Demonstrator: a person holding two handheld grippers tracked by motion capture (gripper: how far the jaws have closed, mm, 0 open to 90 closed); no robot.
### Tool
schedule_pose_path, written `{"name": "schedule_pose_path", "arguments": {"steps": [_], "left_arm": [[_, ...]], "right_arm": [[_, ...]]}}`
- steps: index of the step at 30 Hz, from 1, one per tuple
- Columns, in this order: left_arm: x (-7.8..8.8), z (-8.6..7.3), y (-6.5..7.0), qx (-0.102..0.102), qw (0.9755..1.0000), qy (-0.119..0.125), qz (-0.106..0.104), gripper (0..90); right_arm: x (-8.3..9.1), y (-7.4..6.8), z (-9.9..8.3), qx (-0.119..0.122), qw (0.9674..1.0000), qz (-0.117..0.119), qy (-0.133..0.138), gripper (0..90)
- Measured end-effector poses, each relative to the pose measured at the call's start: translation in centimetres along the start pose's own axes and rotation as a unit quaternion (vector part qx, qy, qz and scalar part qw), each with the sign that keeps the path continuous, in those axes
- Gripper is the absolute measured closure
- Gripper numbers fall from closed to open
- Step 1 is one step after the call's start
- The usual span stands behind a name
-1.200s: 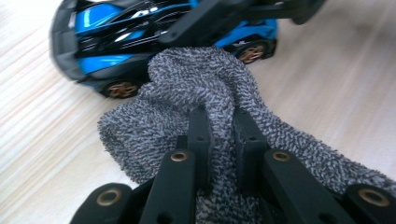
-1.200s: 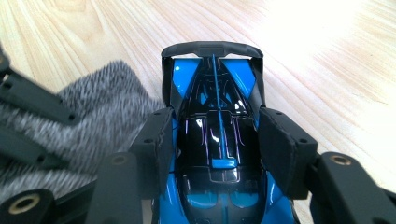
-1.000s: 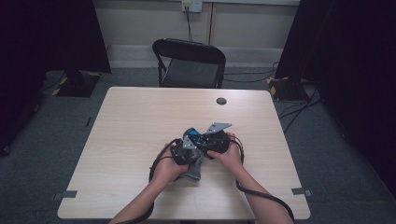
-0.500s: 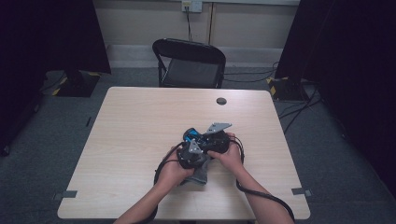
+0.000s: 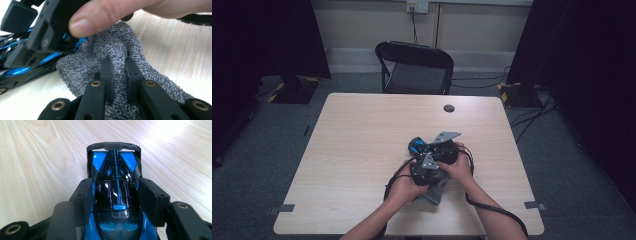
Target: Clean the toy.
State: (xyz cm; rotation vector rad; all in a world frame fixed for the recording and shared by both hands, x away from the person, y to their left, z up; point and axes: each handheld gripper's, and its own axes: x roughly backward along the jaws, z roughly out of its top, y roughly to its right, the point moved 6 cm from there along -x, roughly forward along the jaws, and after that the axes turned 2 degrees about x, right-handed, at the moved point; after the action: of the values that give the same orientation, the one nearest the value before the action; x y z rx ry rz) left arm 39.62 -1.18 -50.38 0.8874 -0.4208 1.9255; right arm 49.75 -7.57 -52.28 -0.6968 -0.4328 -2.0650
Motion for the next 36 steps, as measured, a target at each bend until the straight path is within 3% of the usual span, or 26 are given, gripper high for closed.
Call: {"name": "schedule_pose_path", "arguments": {"steps": [12,29,31,33,36], "left_arm": [[0.3,0.0,1.0,-0.014,0.9997,0.008,-0.019,79.3],[1.2,-1.2,1.0,-0.023,0.9993,0.016,-0.023,76.1],[1.2,-1.2,0.9,-0.023,0.9994,0.018,-0.019,76.0],[1.2,-1.3,0.9,-0.022,0.9994,0.017,-0.022,76.0],[1.2,-1.4,0.9,-0.021,0.9994,0.018,-0.021,75.9]], "right_arm": [[0.0,0.0,0.0,-0.001,1.0,0.001,0.002,46.8],[0.2,0.1,-0.1,-0.002,1.0,0.005,0.002,45.7],[0.2,0.0,-0.1,-0.004,0.9999,0.009,0.001,42.8],[0.2,0.2,-0.1,-0.011,0.9999,0.002,-0.006,31.1],[0.3,0.3,-0.2,-0.008,0.9999,0.005,-0.009,31.1]]}}
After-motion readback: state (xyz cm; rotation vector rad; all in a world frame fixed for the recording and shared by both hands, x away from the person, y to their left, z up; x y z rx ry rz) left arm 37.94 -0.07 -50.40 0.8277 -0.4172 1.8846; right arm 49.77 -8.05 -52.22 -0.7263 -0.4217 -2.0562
